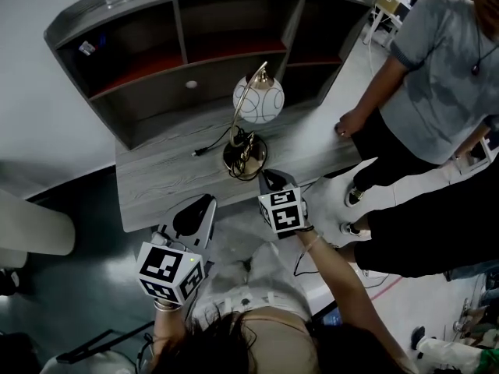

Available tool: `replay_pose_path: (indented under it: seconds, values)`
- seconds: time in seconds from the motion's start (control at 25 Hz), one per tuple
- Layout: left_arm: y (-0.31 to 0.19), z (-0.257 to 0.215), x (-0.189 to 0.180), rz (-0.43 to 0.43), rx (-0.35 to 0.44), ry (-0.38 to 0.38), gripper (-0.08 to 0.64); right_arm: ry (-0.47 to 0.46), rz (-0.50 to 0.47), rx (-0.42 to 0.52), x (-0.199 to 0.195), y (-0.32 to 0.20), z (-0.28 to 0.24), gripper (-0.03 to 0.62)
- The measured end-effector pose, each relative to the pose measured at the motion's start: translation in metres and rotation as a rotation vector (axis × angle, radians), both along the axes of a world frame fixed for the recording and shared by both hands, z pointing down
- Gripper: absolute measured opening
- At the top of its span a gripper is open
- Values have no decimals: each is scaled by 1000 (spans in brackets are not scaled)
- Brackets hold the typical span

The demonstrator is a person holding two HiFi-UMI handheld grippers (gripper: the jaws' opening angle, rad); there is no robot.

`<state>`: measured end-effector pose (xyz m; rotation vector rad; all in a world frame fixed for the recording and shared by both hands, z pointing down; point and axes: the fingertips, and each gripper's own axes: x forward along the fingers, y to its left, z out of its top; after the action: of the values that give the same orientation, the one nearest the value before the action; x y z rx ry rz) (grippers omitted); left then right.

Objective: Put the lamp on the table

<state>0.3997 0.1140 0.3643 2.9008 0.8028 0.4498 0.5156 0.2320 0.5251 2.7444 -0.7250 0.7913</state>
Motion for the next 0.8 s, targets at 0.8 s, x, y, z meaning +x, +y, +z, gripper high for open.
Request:
replay_pose_path:
  seconds: [0.8]
  values:
    - [41, -4, -39, -65, 8, 18, 34, 64, -110, 37, -60, 29, -39, 37]
